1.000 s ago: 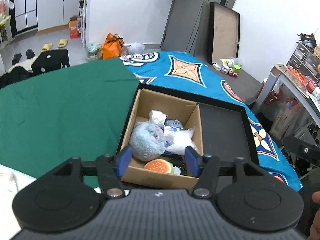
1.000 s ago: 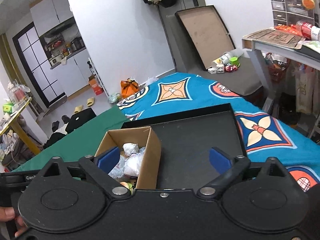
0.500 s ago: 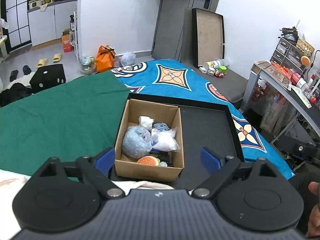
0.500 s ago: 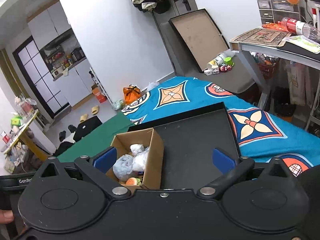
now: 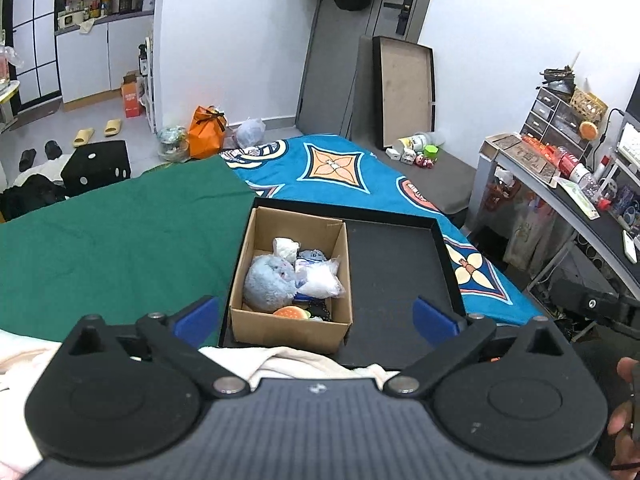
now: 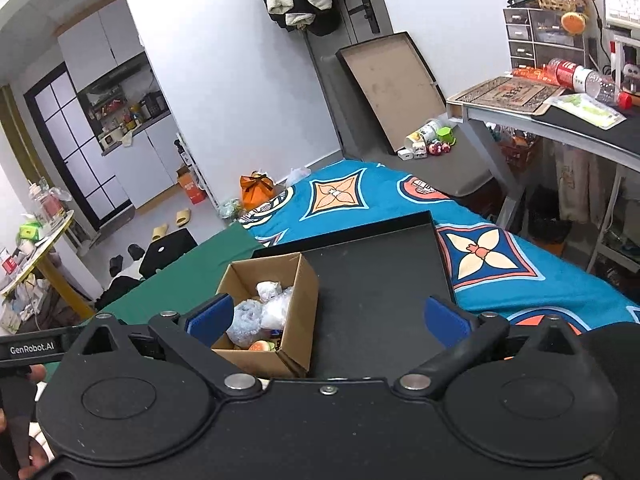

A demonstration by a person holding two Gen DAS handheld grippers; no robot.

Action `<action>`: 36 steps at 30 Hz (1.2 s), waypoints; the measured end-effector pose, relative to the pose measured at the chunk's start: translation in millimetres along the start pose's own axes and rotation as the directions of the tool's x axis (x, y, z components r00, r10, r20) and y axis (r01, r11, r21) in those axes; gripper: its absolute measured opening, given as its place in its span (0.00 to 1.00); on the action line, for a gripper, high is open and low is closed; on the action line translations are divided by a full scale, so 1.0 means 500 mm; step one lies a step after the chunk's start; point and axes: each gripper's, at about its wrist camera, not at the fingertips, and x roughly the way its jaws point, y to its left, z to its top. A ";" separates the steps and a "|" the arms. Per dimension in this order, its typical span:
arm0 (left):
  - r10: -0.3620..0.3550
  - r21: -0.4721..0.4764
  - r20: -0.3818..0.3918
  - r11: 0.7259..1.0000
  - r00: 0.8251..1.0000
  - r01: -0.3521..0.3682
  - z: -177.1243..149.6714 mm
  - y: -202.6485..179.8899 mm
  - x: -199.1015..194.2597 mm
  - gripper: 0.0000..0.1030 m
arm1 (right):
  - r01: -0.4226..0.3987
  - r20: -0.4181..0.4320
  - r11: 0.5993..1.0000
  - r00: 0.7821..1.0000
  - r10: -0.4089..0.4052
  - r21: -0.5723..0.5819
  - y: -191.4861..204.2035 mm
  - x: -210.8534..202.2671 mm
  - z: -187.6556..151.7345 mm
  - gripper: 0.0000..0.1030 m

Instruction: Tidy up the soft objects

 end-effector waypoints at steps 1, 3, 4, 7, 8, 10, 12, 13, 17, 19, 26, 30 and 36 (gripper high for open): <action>0.000 0.000 0.007 1.000 1.000 0.000 -0.001 0.001 -0.008 1.00 | 0.001 0.000 1.000 1.000 -0.001 0.000 0.000 -0.006 -0.002 1.00; -0.004 -0.004 0.019 1.000 1.000 0.004 -0.002 0.002 -0.023 1.00 | 0.004 0.001 1.000 1.000 -0.004 -0.010 0.003 -0.016 -0.004 1.00; -0.006 -0.002 0.025 1.000 1.000 0.006 -0.003 0.003 -0.031 1.00 | 0.006 0.002 1.000 1.000 -0.006 -0.016 0.005 -0.019 -0.005 1.00; -0.003 0.005 0.037 1.000 0.999 0.003 -0.009 0.003 -0.051 1.00 | 0.005 0.004 1.000 1.000 -0.005 -0.026 0.012 -0.035 -0.009 1.00; -0.001 0.009 0.040 1.000 0.999 0.000 -0.012 0.002 -0.057 1.00 | 0.001 0.005 1.000 1.000 -0.001 -0.028 0.013 -0.040 -0.010 1.00; 0.012 0.032 0.044 0.999 0.999 -0.014 -0.017 -0.003 -0.066 1.00 | 0.006 0.008 0.999 1.000 -0.006 -0.032 0.015 -0.050 -0.013 1.00; 0.031 0.054 0.048 0.998 0.998 -0.034 -0.024 -0.007 -0.073 1.00 | 0.011 0.012 0.999 1.000 -0.010 -0.031 0.016 -0.060 -0.017 1.00; 0.033 0.052 0.052 0.998 0.998 -0.036 -0.028 -0.006 -0.078 1.00 | 0.013 0.014 0.999 1.000 -0.012 -0.033 0.017 -0.065 -0.019 1.00; 0.033 0.045 0.062 0.998 0.998 -0.036 -0.041 -0.006 -0.098 1.00 | 0.019 0.019 0.999 1.000 -0.018 -0.035 0.015 -0.082 -0.023 1.00; 0.036 0.048 0.070 0.998 0.997 -0.039 -0.047 -0.010 -0.110 1.00 | 0.016 0.020 0.999 1.000 -0.015 -0.042 0.015 -0.089 -0.026 1.00; 0.042 0.069 0.083 0.996 0.996 -0.048 -0.061 -0.027 -0.145 1.00 | 0.024 0.022 0.999 0.999 -0.024 -0.028 -0.001 -0.113 -0.035 1.00; 0.052 0.077 0.090 0.995 0.995 -0.059 -0.070 -0.034 -0.154 1.00 | 0.032 0.025 0.999 0.999 -0.032 -0.027 -0.011 -0.122 -0.036 1.00; 0.054 0.084 0.095 0.995 0.994 -0.062 -0.081 -0.044 -0.167 1.00 | 0.032 0.022 0.998 0.999 -0.031 -0.058 -0.008 -0.136 -0.042 1.00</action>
